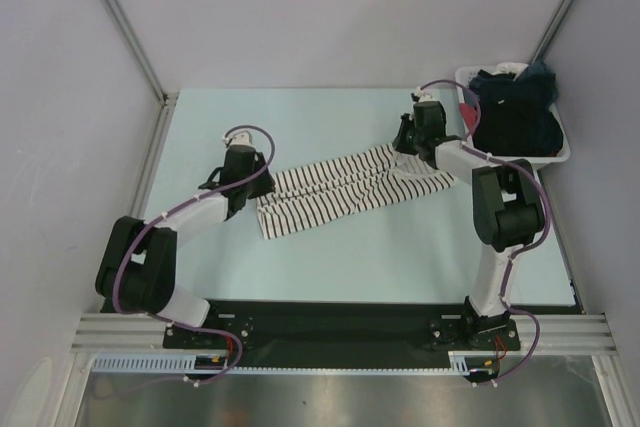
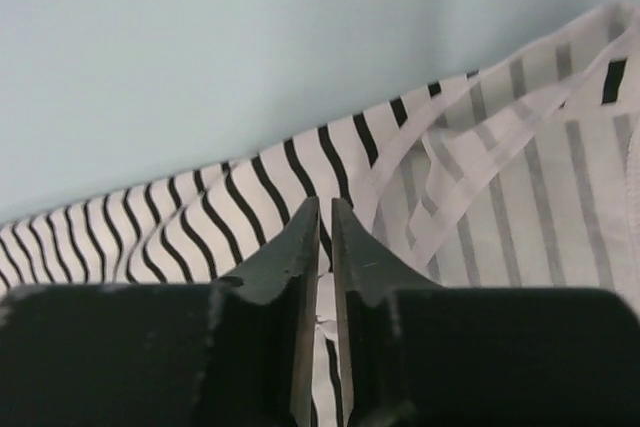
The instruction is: Fold and stack the tank tops
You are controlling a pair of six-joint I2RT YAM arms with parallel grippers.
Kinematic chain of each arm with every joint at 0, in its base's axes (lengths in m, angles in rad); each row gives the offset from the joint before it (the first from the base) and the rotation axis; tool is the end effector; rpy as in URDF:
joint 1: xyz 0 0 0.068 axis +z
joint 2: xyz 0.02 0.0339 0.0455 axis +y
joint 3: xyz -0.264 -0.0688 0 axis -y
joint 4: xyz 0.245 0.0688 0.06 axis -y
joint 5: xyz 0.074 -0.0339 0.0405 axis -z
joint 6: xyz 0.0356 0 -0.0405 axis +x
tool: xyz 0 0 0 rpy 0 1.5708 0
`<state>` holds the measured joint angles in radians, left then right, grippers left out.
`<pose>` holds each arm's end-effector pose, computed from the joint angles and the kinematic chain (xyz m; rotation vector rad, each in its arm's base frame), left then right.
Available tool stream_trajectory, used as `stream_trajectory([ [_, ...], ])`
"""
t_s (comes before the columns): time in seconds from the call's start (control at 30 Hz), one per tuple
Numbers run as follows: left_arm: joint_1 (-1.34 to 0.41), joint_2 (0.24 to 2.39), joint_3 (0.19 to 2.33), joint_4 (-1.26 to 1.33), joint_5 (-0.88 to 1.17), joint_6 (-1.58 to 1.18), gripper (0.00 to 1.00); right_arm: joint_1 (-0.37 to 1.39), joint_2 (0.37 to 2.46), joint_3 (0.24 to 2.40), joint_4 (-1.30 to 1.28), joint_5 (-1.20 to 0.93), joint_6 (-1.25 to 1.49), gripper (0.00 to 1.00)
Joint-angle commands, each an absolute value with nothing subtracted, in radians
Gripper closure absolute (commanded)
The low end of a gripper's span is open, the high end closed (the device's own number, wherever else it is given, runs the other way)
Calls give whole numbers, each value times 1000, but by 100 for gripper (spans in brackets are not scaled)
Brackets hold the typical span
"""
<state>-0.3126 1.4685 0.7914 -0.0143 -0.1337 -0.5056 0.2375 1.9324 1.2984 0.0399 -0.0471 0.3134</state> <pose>0.2924 -0.0895 0.1997 -0.2898 2.2521 -0.2853 0.4244 0.1045 0.2023 0.0556 2.1866 0.3656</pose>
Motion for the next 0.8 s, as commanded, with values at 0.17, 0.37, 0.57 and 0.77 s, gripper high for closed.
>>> stream_trajectory([
  [0.17,-310,1517,747,55,-8,-515,77,225,1962,1267,-120,-129,353,100],
  [0.37,-307,1528,715,37,-43,-548,93,183,1878,1096,-25,-68,451,100],
  [0.57,-293,1464,670,38,-116,-586,99,161,1865,1123,-28,-48,443,93],
  [0.77,-290,1436,724,-35,-176,-548,63,158,1807,1149,-52,-29,439,74],
])
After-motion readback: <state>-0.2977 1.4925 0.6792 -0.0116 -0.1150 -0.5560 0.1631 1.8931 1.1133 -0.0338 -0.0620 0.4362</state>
